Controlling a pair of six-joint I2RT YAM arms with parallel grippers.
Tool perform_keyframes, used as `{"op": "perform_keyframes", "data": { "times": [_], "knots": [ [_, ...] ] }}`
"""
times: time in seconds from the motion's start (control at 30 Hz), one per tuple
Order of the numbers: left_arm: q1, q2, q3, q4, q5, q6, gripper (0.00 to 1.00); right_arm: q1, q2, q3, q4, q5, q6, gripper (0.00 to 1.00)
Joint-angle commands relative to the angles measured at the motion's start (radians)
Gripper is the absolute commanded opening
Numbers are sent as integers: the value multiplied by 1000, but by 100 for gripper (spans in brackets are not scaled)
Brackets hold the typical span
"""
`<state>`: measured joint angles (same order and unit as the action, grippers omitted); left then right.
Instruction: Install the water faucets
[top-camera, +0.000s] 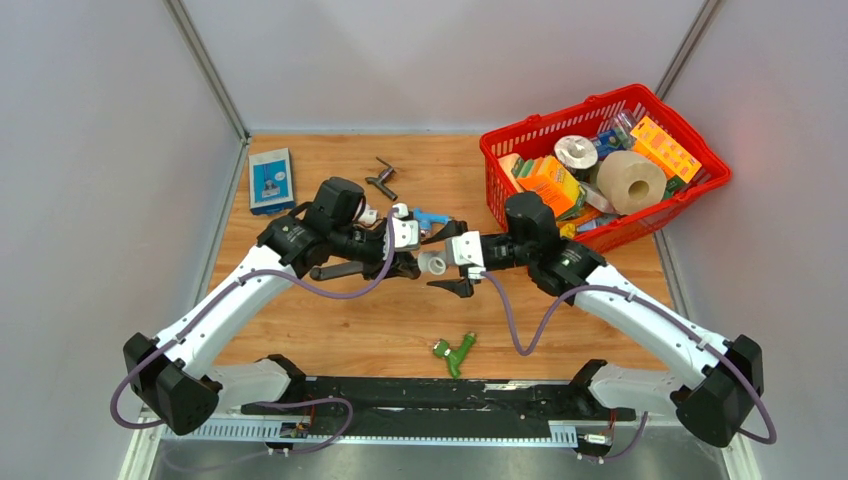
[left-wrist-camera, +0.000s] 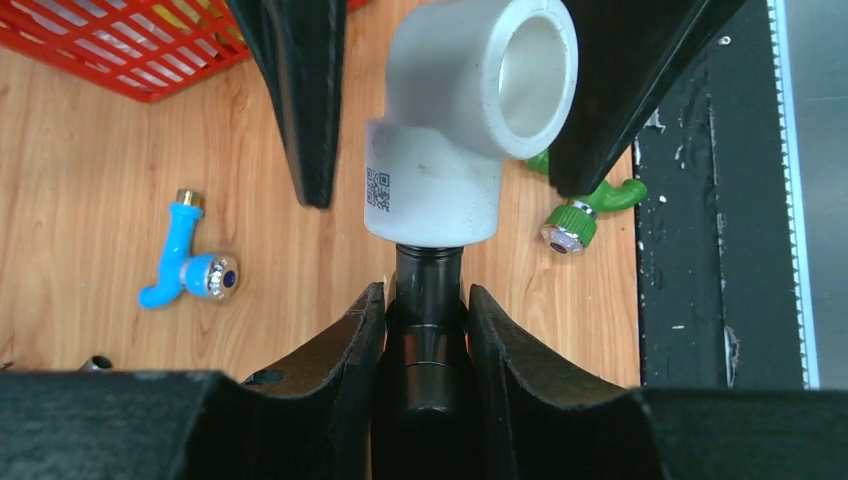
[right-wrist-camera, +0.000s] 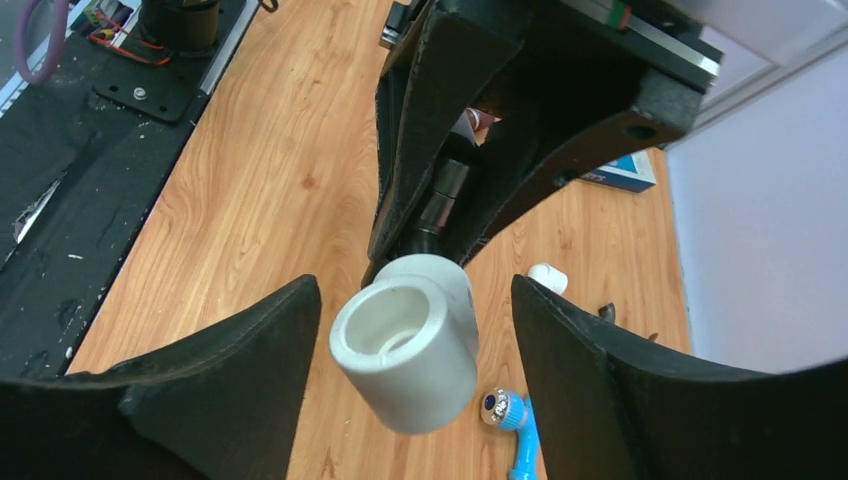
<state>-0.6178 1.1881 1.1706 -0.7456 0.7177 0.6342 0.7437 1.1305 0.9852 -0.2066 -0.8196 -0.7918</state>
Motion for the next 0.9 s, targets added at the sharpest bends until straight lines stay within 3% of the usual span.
{"op": "perform_keyframes", "data": {
  "times": [0.0, 0.13, 0.2, 0.33, 0.4, 0.57, 0.67, 0.8, 0.87],
  "knots": [
    [7, -19, 61, 32, 95, 13, 0, 26, 40, 73, -68, 0, -81, 73],
    [7, -31, 55, 38, 86, 13, 0, 28, 71, 96, -68, 2, -47, 58],
    [7, -56, 44, 61, 69, 9, 0, 28, 92, 113, -66, 25, -2, 46],
    [6, -154, -35, 185, -64, -34, 0, 13, 150, 167, -59, 68, 182, 29],
    [-2, -223, -95, 265, -174, -50, 0, 2, 204, 210, -47, 92, 357, 17],
    [-109, -375, -215, 379, -582, 22, 0, -43, 363, 302, 21, 79, 936, 8],
    [-244, -418, -279, 410, -791, 90, 0, -58, 452, 313, 93, 27, 1202, 2],
    [-435, -414, -374, 494, -1191, 228, 0, -56, 512, 270, 255, 34, 1402, 3],
    [-514, -404, -422, 581, -1312, 306, 0, -58, 528, 257, 285, 40, 1448, 3]
  ]
}}
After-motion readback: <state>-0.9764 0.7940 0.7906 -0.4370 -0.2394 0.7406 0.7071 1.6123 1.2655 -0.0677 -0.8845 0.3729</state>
